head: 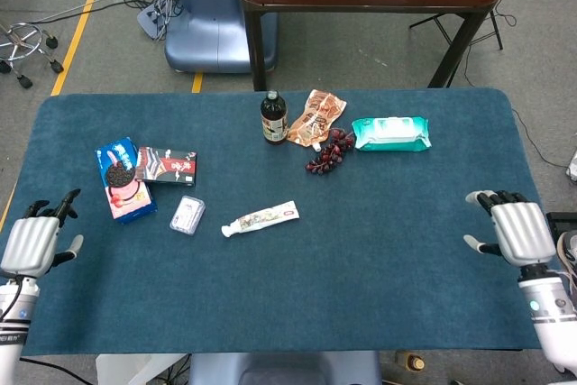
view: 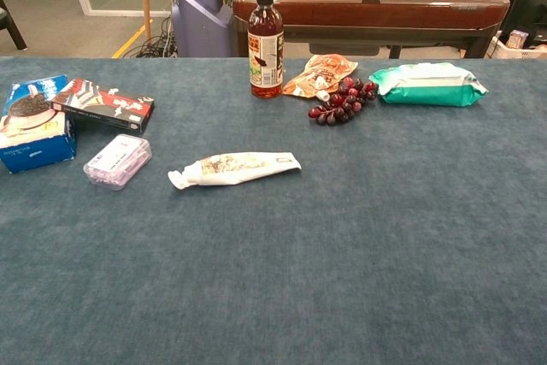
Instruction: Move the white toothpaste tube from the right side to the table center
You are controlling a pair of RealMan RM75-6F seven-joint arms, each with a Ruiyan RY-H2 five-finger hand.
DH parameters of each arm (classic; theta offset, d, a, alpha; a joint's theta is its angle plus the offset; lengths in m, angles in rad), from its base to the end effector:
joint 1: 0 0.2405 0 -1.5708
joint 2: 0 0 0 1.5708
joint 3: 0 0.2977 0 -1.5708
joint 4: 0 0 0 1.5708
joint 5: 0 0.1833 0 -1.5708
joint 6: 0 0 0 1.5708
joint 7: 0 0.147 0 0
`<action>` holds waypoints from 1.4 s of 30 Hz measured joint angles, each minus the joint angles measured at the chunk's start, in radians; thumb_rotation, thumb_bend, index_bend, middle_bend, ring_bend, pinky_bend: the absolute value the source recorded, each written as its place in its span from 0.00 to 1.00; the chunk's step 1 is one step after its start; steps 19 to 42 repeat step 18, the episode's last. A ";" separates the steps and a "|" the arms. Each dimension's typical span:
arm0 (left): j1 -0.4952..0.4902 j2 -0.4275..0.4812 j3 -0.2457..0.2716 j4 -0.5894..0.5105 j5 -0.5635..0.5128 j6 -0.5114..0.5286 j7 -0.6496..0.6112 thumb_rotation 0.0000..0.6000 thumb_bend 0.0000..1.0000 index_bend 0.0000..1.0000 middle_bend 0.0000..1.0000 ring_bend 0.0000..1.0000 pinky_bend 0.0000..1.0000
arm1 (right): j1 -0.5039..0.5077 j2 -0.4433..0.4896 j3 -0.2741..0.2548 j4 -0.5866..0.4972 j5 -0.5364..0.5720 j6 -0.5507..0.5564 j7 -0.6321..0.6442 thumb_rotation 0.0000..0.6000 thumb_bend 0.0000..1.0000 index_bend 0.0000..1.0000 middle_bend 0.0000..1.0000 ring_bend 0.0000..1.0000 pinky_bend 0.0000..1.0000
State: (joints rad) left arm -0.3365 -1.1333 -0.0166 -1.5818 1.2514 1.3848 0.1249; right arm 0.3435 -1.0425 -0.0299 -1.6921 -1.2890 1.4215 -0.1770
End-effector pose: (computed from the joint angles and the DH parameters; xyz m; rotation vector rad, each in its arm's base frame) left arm -0.3284 0.2639 0.1959 -1.4245 -0.8436 -0.7905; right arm -0.3105 -0.2527 0.2146 1.4802 -0.7934 0.7688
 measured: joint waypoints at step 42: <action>0.142 -0.040 0.038 -0.077 0.132 0.138 0.054 1.00 0.32 0.11 0.38 0.41 0.15 | -0.185 -0.033 -0.017 -0.029 -0.136 0.156 0.023 1.00 0.09 0.44 0.49 0.40 0.36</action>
